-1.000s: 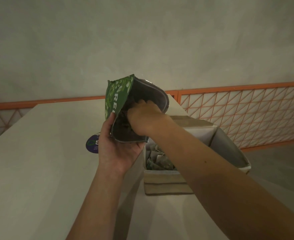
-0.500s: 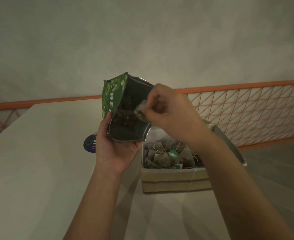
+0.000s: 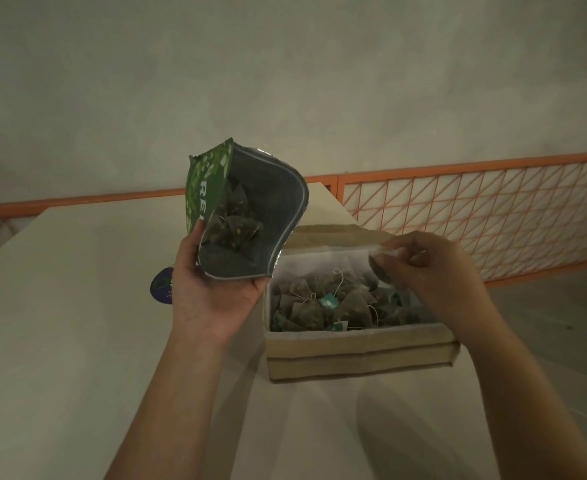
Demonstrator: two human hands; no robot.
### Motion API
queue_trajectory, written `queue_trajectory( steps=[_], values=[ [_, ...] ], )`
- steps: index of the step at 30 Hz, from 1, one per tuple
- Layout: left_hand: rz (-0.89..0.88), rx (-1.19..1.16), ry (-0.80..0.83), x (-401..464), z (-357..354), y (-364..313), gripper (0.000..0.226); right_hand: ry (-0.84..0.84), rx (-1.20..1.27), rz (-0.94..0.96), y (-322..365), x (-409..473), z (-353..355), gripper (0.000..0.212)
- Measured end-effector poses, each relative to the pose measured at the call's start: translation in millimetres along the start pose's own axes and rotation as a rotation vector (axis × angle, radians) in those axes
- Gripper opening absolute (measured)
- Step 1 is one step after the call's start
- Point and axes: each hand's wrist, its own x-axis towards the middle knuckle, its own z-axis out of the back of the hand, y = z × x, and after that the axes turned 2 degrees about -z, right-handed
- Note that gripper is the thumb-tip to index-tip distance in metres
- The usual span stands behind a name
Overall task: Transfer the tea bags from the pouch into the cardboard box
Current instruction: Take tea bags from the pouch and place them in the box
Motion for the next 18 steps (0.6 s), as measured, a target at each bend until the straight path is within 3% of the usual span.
queue_trajectory(
  steps=[4, 7, 11, 15, 18],
  values=[
    [0.008, -0.012, 0.016, -0.7, -0.3, 0.0, 0.048, 0.014, -0.141, 0.042, 10.7, 0.9, -6.2, 0.038],
    [0.021, -0.023, 0.032, -0.6, 0.8, -0.6, 0.049, -0.075, -0.045, 0.164, 36.7, 0.6, -16.5, 0.026],
    [0.026, -0.010, 0.059, 0.6, 1.8, -1.4, 0.052, -0.063, 0.078, 0.324, 78.2, -2.1, -36.3, 0.015],
    [0.004, -0.001, 0.031, 1.3, 1.1, -2.0, 0.051, 0.018, 0.036, 0.509, 109.7, 4.8, -64.9, 0.014],
    [-0.012, -0.006, -0.004, 0.6, 2.0, -1.4, 0.048, 0.157, -0.118, 0.530, 126.5, 27.6, -88.4, 0.018]
  ],
)
